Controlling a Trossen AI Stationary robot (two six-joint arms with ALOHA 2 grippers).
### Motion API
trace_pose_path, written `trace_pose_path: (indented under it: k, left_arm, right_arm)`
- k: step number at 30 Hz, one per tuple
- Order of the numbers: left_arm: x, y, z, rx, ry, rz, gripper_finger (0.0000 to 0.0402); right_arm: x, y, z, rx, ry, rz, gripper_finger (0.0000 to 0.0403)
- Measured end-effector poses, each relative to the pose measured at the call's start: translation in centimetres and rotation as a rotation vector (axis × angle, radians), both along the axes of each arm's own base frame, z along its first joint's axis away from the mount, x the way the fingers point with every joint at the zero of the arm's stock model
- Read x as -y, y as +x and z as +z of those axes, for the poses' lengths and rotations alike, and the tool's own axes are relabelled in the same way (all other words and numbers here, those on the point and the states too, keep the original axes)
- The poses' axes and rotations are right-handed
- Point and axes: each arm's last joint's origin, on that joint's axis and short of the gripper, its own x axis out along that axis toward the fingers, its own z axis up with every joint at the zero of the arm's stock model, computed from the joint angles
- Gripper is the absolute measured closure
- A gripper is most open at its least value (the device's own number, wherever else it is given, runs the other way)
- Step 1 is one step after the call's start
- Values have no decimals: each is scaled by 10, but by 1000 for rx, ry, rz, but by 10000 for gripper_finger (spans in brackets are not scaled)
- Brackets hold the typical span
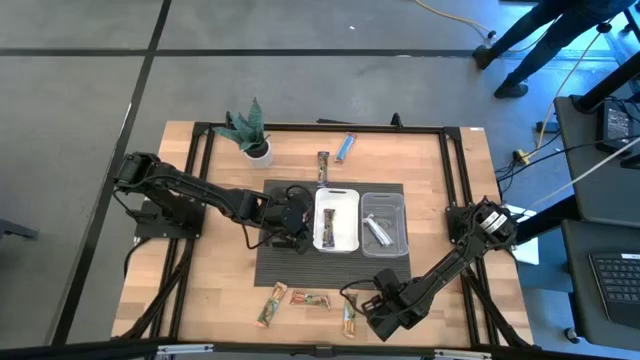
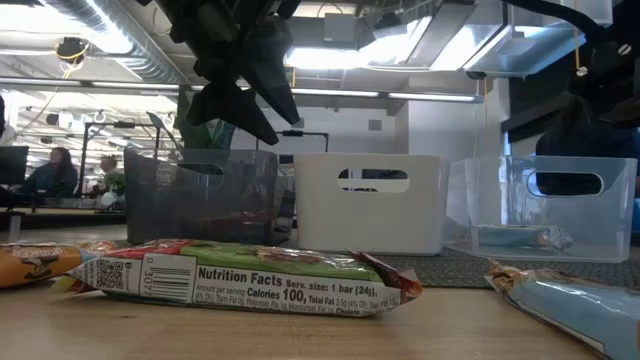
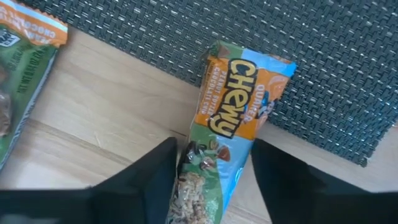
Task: Pick and place Granola Bars by type
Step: Put the yellow granola bar into the transparent bin
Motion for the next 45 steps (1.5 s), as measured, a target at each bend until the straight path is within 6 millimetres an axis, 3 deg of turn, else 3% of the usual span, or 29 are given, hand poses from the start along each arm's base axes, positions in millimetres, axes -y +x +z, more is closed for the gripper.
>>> trace_pose_path:
  k: [10,16,21,25,34,39,45]
  left_arm:
    - [3,-12,25,82,22,-35,217]
    - [9,-24,38,98,25,-90,217]
    - [18,-34,43,80,28,-127,217]
    - [30,-40,42,56,26,-168,217]
    - [62,-53,42,53,19,-289,217]
    - [79,-61,42,57,20,-351,217]
    - [95,-70,41,54,-21,-371,217]
  right_arm:
    - [-1,1,0,-4,5,46,264]
    - [-2,1,8,-11,34,97,277]
    - [-4,4,43,57,76,174,273]
    - [5,4,73,98,25,192,273]
    - [58,-16,140,30,-232,180,272]
    - [92,-21,156,-31,-331,135,272]
    - [124,-3,156,-38,-393,206,272]
